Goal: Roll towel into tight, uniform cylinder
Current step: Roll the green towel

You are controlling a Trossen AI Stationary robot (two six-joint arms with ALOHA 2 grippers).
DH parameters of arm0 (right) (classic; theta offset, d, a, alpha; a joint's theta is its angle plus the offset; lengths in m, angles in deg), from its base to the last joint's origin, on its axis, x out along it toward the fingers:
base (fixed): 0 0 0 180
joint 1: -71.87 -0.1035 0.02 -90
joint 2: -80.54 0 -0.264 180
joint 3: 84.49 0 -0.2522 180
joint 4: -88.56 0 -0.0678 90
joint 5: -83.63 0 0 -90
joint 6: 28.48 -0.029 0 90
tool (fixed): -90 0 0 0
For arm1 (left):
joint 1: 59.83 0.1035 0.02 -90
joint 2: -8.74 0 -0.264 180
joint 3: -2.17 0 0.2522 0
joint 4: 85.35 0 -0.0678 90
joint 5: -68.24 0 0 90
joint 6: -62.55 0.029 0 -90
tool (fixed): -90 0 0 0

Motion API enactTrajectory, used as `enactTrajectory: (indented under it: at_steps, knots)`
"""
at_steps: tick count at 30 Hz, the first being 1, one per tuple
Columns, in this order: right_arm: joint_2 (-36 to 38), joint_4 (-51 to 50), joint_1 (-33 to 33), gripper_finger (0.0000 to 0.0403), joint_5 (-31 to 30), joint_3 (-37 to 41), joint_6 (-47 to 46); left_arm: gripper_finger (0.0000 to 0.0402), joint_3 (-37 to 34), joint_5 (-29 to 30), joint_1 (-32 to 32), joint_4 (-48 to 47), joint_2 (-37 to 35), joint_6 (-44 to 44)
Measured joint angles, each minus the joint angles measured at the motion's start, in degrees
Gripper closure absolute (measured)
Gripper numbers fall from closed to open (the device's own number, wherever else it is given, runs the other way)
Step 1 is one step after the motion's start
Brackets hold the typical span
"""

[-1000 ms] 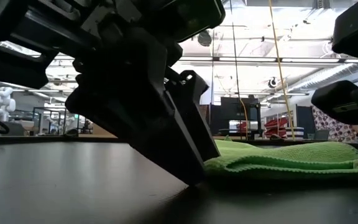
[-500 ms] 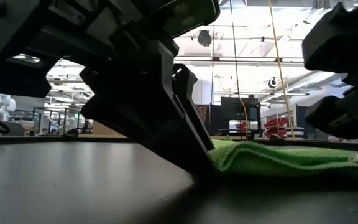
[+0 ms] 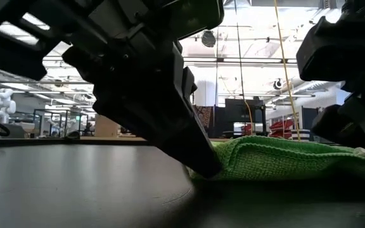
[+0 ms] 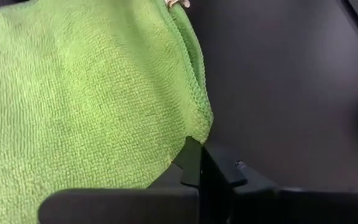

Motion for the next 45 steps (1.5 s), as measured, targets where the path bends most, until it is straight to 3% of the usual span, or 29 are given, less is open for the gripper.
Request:
enactTrajectory:
  at_steps: [6, 19, 30, 35, 40, 45]
  knots:
    - [0.62, 0.04, -0.02, 0.0402, 2.16, 0.00, -2.58, 0.0399, 0.00, -0.54, 0.46, 0.91, -0.02, -6.26]
    - [8.14, -1.87, -0.04, 0.0399, 1.23, 0.02, -7.97, 0.0401, 0.00, -8.53, 2.47, 3.20, -0.09, -20.39]
    - [8.24, -8.49, -0.94, 0.0307, 1.68, -0.04, -8.64, 0.0401, -1.62, -13.46, 3.44, 4.54, -0.09, -27.86]
    - [8.26, -6.05, -1.31, 0.0280, -4.09, -0.08, -5.52, 0.0401, -2.67, -13.46, 3.14, 6.21, -0.09, -29.73]
    - [8.28, -5.99, 0.37, 0.0279, -9.82, -0.13, 0.65, 0.0401, -2.69, -13.46, 3.10, 7.10, -0.22, -29.75]
    - [8.28, -5.73, 3.92, 0.0285, -11.77, -0.13, 6.31, 0.0401, -2.71, -13.44, 3.23, 7.14, -0.33, -29.75]
